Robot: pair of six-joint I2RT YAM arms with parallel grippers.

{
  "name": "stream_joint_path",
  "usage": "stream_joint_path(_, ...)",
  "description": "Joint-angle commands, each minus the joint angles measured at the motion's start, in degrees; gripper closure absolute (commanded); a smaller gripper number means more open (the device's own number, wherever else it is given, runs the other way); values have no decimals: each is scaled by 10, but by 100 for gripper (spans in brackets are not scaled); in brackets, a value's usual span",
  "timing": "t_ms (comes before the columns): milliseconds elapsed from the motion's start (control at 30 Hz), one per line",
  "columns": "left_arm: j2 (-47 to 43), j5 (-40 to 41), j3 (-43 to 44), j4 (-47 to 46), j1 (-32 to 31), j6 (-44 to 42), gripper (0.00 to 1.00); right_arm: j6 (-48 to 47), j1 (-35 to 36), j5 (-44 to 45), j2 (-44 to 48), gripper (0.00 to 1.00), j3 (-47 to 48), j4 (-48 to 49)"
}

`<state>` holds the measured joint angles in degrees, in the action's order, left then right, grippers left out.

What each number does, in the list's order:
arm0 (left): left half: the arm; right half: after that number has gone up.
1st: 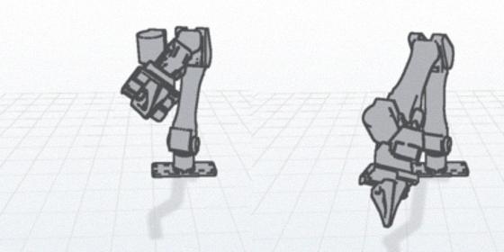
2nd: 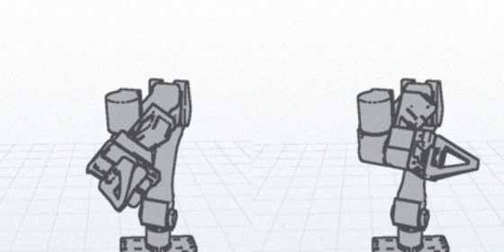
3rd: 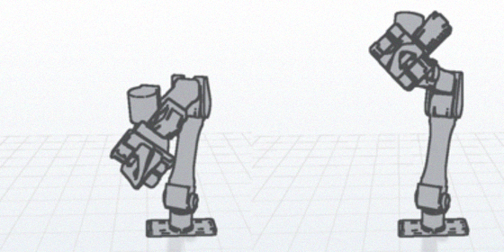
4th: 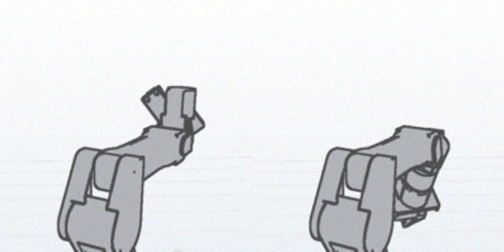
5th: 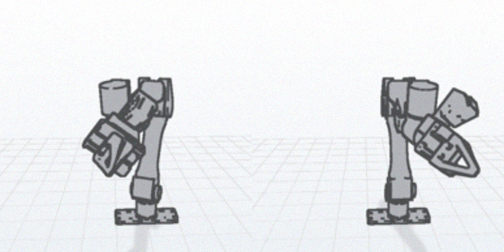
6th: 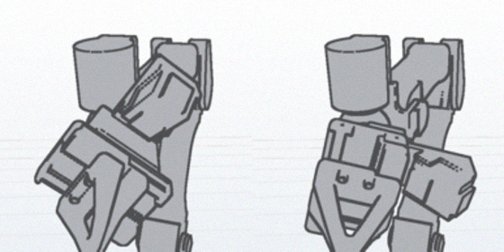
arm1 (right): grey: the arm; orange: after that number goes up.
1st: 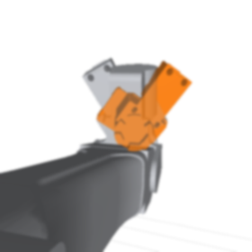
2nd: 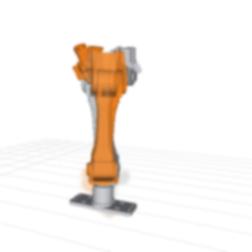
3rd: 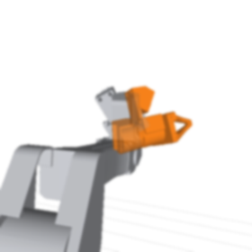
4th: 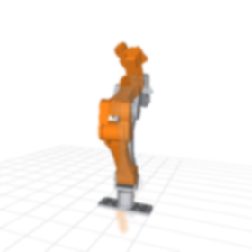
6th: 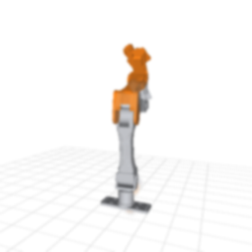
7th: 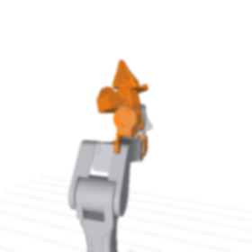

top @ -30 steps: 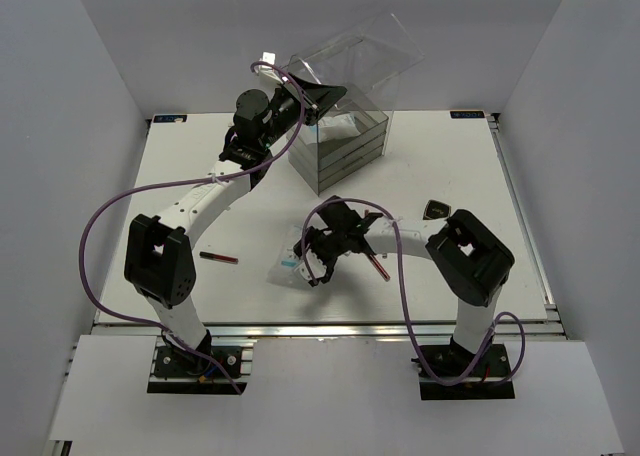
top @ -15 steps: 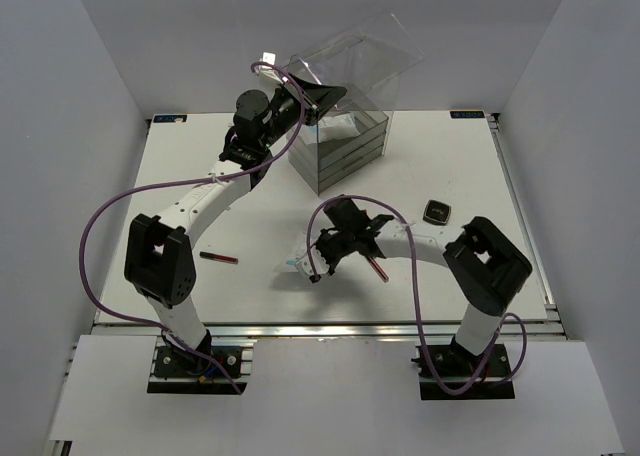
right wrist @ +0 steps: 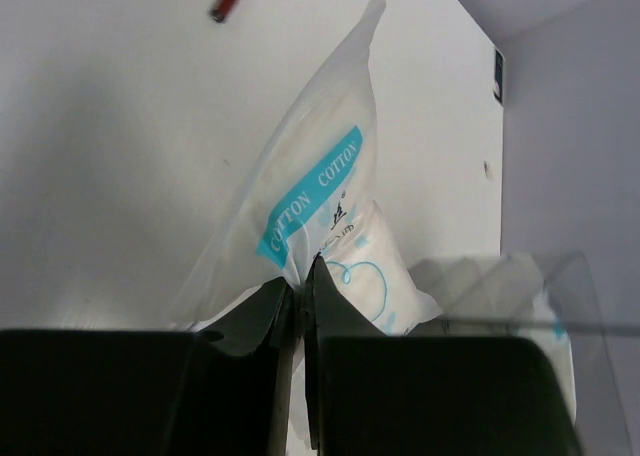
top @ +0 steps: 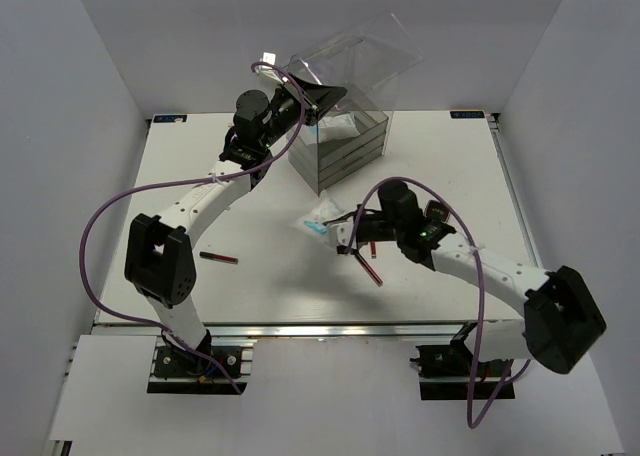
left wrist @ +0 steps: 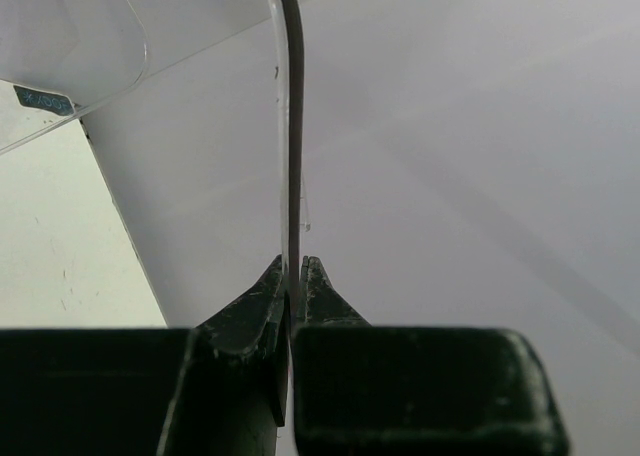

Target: Organize the makeup

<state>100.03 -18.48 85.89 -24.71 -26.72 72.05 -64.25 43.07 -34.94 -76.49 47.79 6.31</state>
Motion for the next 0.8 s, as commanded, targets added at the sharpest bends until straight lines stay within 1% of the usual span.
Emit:
stream_joint_path(0,0,-2,-4,-15,5,15,100,106,-34,27,51,100,-39,72)
stream_joint_path(67,0,-2,-4,-14,5,15,100,134,-51,62,73,100,-63,104)
stream_joint_path(100,-2,-2,-4,-15,5,14,100,168,-64,100,93,100,-88,149)
stream_joint_path(200,1,-2,-2,-17,5,16,100,185,-87,140,115,100,-130,206)
stream_joint_path(233,2,-2,-1,-20,5,17,100,193,-92,166,115,100,-137,246)
stream_joint_path(300,2,-3,-1,-21,5,19,100,192,-105,187,104,100,-147,280)
stream_joint_path(367,2,-5,-1,-19,5,19,100,191,-113,210,88,100,-145,338)
stream_joint_path(433,1,-9,-4,-16,5,19,100,184,-123,215,54,100,-129,370)
stream_joint_path(467,0,-9,-4,-14,5,19,100,178,-126,220,40,100,-122,408)
stream_joint_path(533,-2,-11,-4,-11,5,19,100,170,-127,240,-11,100,-94,451)
stream_joint_path(567,-2,-11,-3,-10,5,18,100,157,-127,246,-46,100,-83,494)
stream_joint_path(633,-4,-7,-1,-10,5,17,100,139,-130,254,-80,100,-47,536)
stream_joint_path(700,-4,-5,-1,-10,5,16,100,119,-132,250,-121,100,-22,572)
stream_joint_path(767,-5,-2,-2,-10,5,16,100,107,-133,240,-156,100,12,584)
